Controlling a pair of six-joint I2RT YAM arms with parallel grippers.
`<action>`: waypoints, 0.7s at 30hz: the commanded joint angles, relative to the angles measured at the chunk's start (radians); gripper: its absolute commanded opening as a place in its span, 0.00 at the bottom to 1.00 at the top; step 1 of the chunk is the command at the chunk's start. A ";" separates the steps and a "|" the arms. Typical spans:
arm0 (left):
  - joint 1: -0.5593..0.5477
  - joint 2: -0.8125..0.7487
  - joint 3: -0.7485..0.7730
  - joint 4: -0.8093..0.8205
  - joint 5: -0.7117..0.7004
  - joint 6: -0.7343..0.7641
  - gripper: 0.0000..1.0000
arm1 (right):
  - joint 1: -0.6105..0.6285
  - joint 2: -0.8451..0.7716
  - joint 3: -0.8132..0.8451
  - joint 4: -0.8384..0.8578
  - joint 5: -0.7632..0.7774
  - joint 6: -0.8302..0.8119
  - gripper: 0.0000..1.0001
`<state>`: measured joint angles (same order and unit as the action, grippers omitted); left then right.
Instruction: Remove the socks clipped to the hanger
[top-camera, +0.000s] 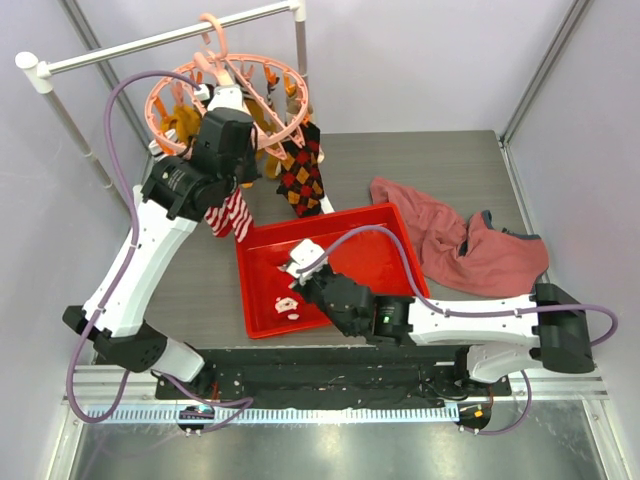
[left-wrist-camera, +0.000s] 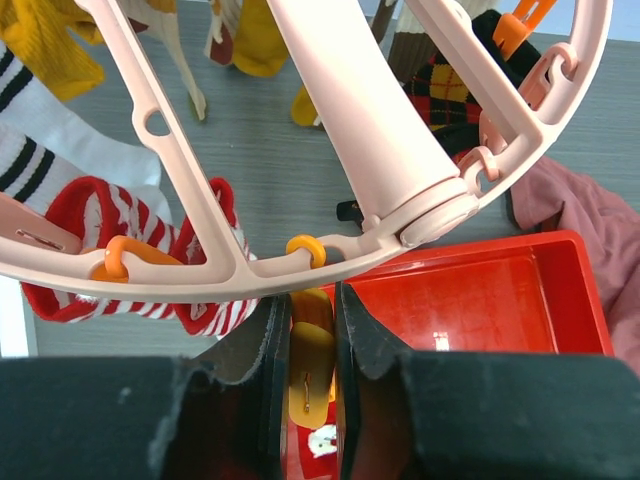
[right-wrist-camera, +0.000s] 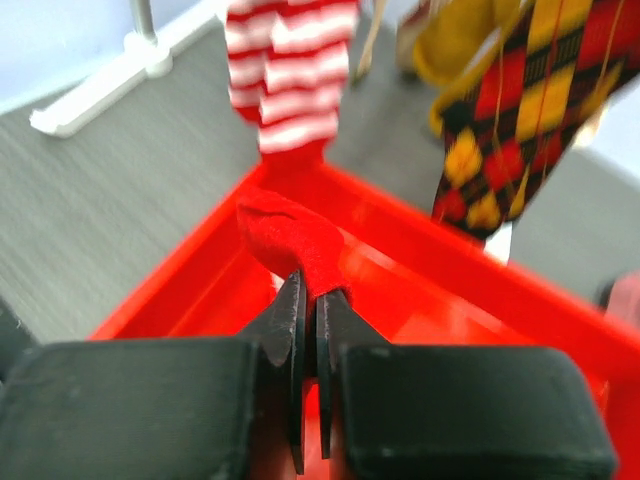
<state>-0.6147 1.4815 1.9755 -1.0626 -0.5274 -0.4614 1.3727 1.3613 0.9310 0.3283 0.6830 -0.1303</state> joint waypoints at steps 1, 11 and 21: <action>-0.003 -0.053 -0.041 0.070 0.089 0.027 0.00 | 0.005 -0.079 -0.102 -0.054 0.084 0.214 0.11; -0.003 -0.104 -0.110 0.136 0.179 0.018 0.19 | 0.000 -0.125 -0.147 -0.144 0.208 0.377 0.69; -0.003 -0.135 -0.130 0.154 0.211 0.020 0.56 | -0.011 -0.090 -0.020 -0.121 0.245 0.317 0.83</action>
<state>-0.6159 1.3914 1.8553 -0.9466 -0.3561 -0.4622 1.3655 1.2682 0.8185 0.1772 0.8639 0.1696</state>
